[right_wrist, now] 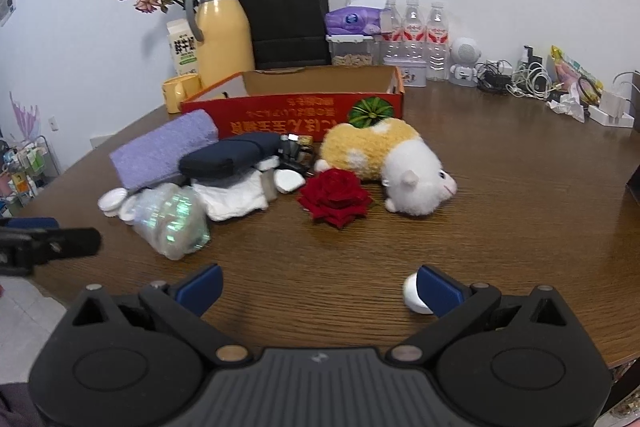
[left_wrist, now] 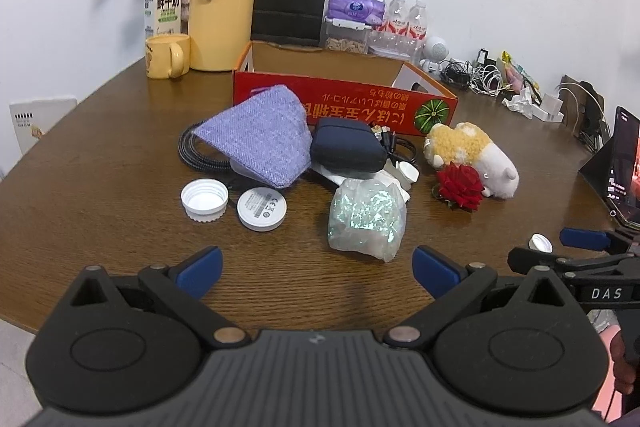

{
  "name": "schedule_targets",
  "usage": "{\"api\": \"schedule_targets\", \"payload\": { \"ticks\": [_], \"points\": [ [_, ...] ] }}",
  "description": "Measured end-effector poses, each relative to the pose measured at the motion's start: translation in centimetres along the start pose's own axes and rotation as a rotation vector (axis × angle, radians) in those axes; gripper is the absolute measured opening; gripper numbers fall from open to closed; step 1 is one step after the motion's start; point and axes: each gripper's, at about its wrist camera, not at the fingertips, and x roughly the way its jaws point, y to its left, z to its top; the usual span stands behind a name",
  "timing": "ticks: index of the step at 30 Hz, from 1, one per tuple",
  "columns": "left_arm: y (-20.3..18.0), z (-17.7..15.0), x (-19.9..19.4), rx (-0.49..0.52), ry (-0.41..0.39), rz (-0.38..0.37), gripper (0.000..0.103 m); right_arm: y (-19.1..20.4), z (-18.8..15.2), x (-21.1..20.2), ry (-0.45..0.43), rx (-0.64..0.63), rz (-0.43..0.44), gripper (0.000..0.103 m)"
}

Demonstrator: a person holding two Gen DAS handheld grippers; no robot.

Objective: Organize objects
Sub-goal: 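Grasp the small white bottle cap with the right gripper while the left grasps the clear plastic bag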

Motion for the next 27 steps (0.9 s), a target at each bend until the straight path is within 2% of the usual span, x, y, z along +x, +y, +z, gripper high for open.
{"api": "schedule_targets", "payload": {
  "ticks": [4, 10, 12, 14, 20, 22, 24, 26, 27],
  "points": [
    [-0.1, 0.3, 0.7, -0.011, 0.009, -0.014, 0.103, -1.7, -0.6, 0.3, -0.017, -0.003, -0.010, 0.101],
    [-0.8, 0.8, 2.0, -0.022, -0.004, -0.020, 0.103, -3.7, -1.0, 0.7, -0.028, -0.063, -0.022, 0.091],
    [-1.2, 1.0, 2.7, -0.030, -0.003, -0.012, 0.103, -4.4, -1.1, 1.1, -0.019, -0.088, -0.013, 0.076],
    [-1.8, 1.1, 3.5, -0.033, -0.002, -0.014, 0.103, -5.1, -1.1, 1.7, -0.004, -0.105, 0.002, 0.073],
    [-3.5, 1.3, 5.2, -0.020, -0.018, 0.011, 0.102, -6.5, -1.2, 2.2, 0.008, -0.153, 0.071, 0.051],
    [-3.8, 1.4, 5.8, -0.022, -0.014, 0.015, 0.094, -6.7, -1.2, 2.2, 0.007, -0.155, 0.091, 0.043],
    [-4.0, 1.4, 6.3, -0.024, -0.009, 0.017, 0.084, -6.8, -1.1, 2.2, 0.006, -0.159, 0.100, 0.028],
    [-4.1, 1.4, 6.7, -0.023, -0.006, 0.013, 0.060, -6.9, -1.0, 2.1, 0.010, -0.164, 0.112, 0.028],
    [-4.2, 1.4, 6.8, -0.024, -0.006, 0.009, 0.054, -6.9, -1.0, 2.2, 0.010, -0.172, 0.119, 0.028]
  ]
}}
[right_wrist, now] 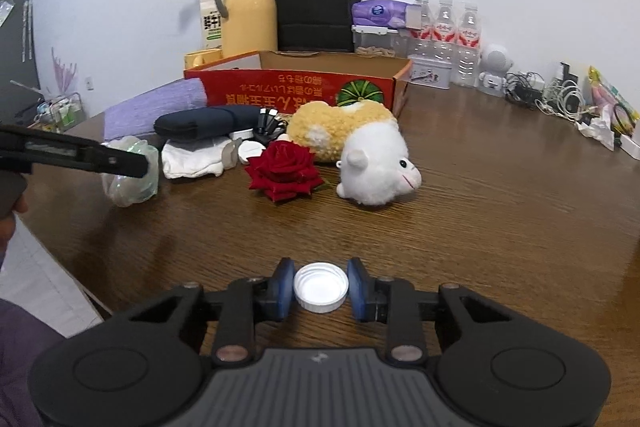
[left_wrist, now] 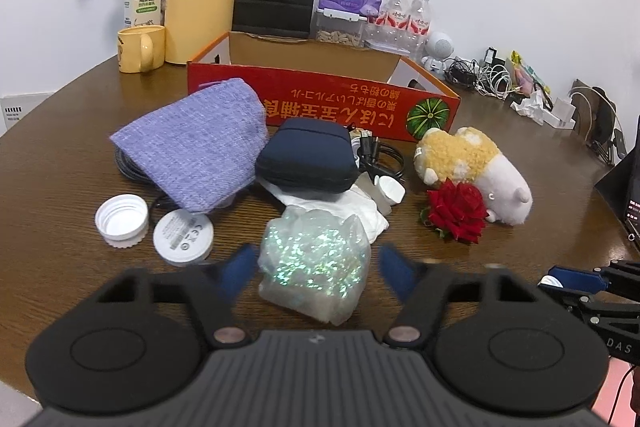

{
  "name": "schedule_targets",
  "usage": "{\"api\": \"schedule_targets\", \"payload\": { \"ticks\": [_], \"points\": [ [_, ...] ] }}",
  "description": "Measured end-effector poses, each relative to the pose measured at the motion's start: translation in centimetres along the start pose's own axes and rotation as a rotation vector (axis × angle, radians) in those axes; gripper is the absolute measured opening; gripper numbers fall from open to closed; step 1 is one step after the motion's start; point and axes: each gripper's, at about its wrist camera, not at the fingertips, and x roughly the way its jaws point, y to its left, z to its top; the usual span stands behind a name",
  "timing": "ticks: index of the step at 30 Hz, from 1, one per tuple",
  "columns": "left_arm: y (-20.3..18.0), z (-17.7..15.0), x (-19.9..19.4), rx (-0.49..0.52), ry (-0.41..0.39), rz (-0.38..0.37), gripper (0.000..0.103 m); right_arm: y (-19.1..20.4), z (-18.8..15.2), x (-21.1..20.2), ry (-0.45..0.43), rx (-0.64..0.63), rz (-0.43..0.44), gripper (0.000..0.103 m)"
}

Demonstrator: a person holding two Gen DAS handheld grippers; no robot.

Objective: Organize objects
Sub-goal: 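Lift and carry the cap and bag with both grippers over the cardboard box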

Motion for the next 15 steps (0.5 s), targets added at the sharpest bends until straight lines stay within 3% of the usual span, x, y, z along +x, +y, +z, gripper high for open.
{"api": "schedule_targets", "payload": {
  "ticks": [2, 15],
  "points": [
    [0.1, 0.0, 0.1, -0.010, -0.002, -0.010, 0.046, -0.1, 0.2, 0.1, 0.003, -0.012, 0.012, 0.027],
    [1.1, 2.1, -2.1, 0.025, -0.099, -0.029, 0.042, 1.1, 4.8, 1.2, -0.061, -0.093, 0.060, 0.027]
  ]
}}
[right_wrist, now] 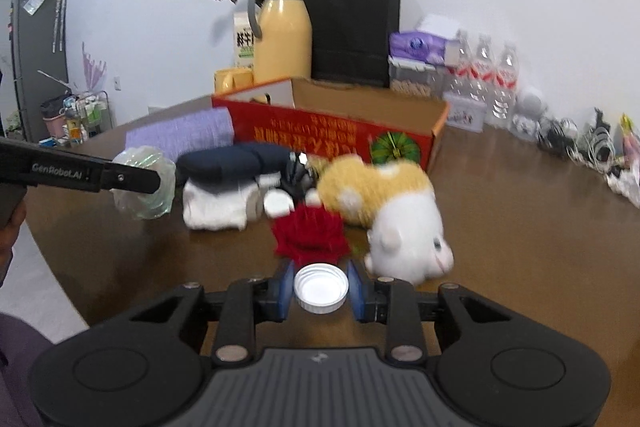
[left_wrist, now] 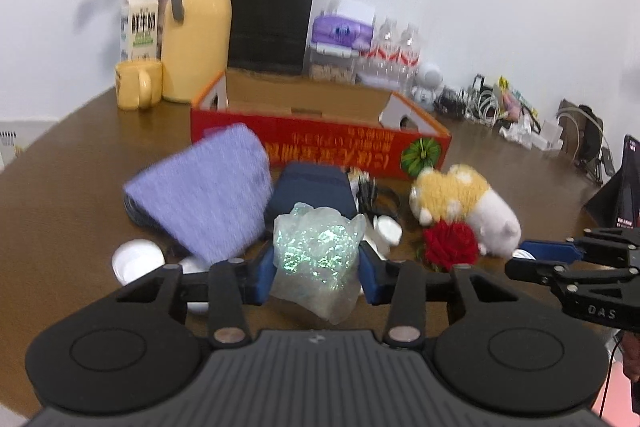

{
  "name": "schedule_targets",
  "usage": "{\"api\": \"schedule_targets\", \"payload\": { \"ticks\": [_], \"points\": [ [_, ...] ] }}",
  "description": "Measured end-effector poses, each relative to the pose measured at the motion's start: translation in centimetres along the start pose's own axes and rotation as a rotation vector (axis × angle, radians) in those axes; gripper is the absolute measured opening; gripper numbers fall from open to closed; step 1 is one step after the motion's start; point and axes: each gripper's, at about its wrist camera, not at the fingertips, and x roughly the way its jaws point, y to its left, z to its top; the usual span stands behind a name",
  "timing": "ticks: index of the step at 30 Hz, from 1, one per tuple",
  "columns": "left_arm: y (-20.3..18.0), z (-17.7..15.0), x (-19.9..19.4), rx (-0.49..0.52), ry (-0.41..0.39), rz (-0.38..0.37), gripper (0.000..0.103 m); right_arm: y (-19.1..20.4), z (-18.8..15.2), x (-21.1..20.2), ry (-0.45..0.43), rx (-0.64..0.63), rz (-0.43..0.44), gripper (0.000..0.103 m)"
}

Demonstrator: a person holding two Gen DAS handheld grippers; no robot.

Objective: Organize objects
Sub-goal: 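Lift and carry the cap and bag with both grippers over the cardboard box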

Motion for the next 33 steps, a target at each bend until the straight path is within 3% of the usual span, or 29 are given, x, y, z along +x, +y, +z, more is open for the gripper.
{"api": "schedule_targets", "payload": {
  "ticks": [12, 17, 26, 30, 33],
  "points": [
    [1.0, 8.6, 1.7, 0.074, -0.194, -0.031, 0.042, 0.1, 9.7, 4.9, -0.162, -0.025, -0.042, 0.027],
    [1.3, 12.4, 4.8, 0.072, -0.223, -0.061, 0.042, -0.2, 13.8, 8.8, -0.193, 0.006, -0.075, 0.027],
    [2.5, 16.8, 12.8, -0.009, -0.190, -0.031, 0.042, -1.9, 17.7, 16.6, -0.150, 0.115, -0.175, 0.027],
    [4.0, 16.4, 16.1, -0.083, -0.148, 0.010, 0.042, -3.2, 17.0, 19.8, -0.097, 0.178, -0.226, 0.027],
    [5.0, 15.8, 18.6, -0.096, -0.065, 0.030, 0.042, -3.7, 15.8, 21.3, -0.047, 0.182, -0.255, 0.027]
  ]
}}
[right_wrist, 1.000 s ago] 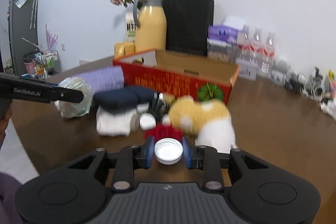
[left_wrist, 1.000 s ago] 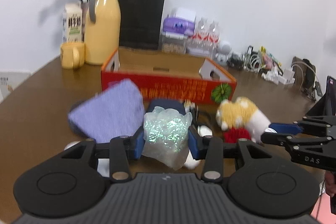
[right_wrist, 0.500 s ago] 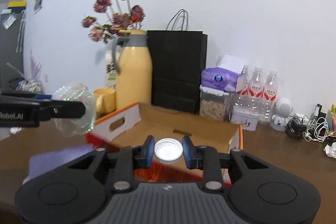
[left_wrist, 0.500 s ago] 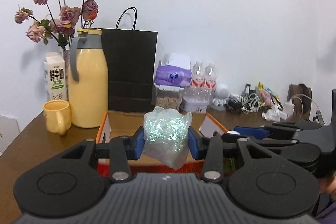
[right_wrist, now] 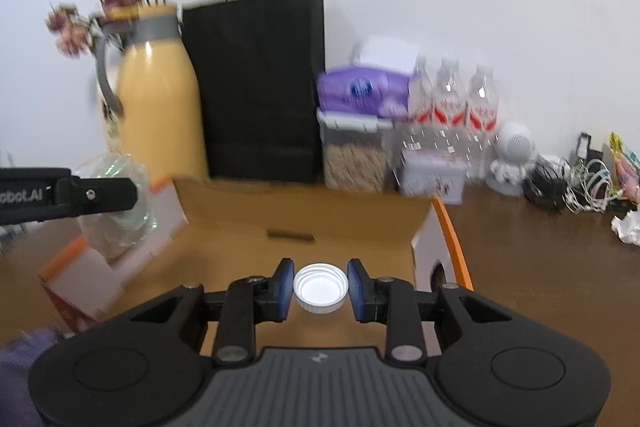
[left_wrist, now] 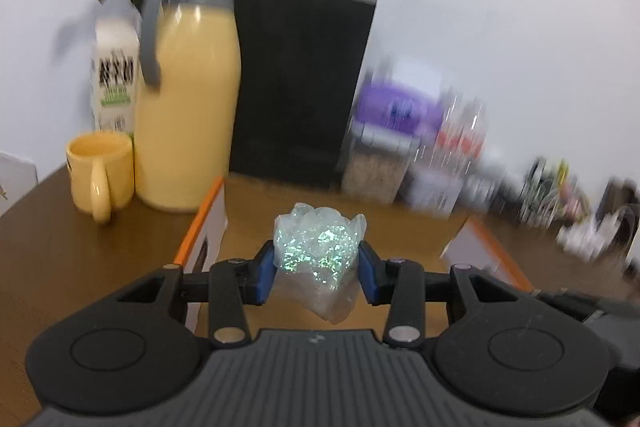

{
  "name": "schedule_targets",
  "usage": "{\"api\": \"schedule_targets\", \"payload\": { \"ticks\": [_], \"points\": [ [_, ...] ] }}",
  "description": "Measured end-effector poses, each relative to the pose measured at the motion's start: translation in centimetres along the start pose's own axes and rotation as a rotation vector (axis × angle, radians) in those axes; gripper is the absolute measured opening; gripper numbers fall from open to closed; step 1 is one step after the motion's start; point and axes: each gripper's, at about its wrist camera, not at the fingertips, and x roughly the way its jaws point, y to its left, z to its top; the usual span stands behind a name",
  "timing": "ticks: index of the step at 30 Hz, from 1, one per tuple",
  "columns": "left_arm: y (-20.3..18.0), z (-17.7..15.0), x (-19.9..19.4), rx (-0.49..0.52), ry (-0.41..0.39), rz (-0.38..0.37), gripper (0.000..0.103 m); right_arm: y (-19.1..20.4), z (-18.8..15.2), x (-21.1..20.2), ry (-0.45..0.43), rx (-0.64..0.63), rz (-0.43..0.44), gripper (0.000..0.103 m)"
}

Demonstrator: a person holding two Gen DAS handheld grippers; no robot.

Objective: Organize objects
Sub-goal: 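Lift and carry the cap and bag with both grippers over the cardboard box, then open both grippers to drop the cap and bag into the box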

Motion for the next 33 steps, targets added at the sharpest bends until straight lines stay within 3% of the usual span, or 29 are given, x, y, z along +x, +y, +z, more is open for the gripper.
{"api": "schedule_targets", "payload": {
  "ticks": [6, 10, 11, 12, 14, 15, 17, 19, 26, 33],
  "points": [
    [0.1, -1.1, 1.5, 0.029, 0.066, 0.016, 0.043, 0.1, -0.6, 1.1, 0.060, 0.003, 0.022, 0.028],
    [-0.2, -1.3, 1.4, 0.033, 0.065, 0.032, 0.050, -0.1, -0.9, 1.4, 0.084, 0.022, 0.014, 0.028],
    [-0.3, -1.3, 1.4, 0.031, 0.060, 0.034, 0.057, -0.1, -1.0, 1.3, 0.082, 0.023, 0.012, 0.033],
    [-0.2, -1.3, 1.3, 0.030, 0.054, 0.031, 0.061, -0.1, -1.0, 1.2, 0.080, 0.024, 0.008, 0.047],
    [-0.4, -1.2, 1.0, 0.032, 0.032, 0.033, 0.081, -0.1, -0.9, 1.0, 0.071, 0.024, 0.001, 0.070],
    [-0.5, -1.2, 0.7, 0.035, 0.016, 0.035, 0.085, -0.1, -0.8, 0.9, 0.066, 0.024, -0.007, 0.080],
    [-0.6, -1.1, 0.2, 0.033, -0.012, 0.036, 0.103, -0.1, -0.7, 0.6, 0.054, 0.025, -0.018, 0.092],
    [-0.7, -1.0, -0.2, 0.029, -0.039, 0.038, 0.103, -0.3, -0.6, 0.6, 0.051, 0.035, -0.024, 0.102],
    [-0.9, -0.8, -0.5, 0.029, -0.044, 0.031, 0.103, -0.4, -0.5, 0.3, 0.037, 0.041, -0.011, 0.103],
    [-1.7, 0.0, -3.0, 0.047, -0.100, -0.004, 0.103, -0.1, 0.0, -1.6, -0.006, 0.039, 0.002, 0.103]
  ]
}}
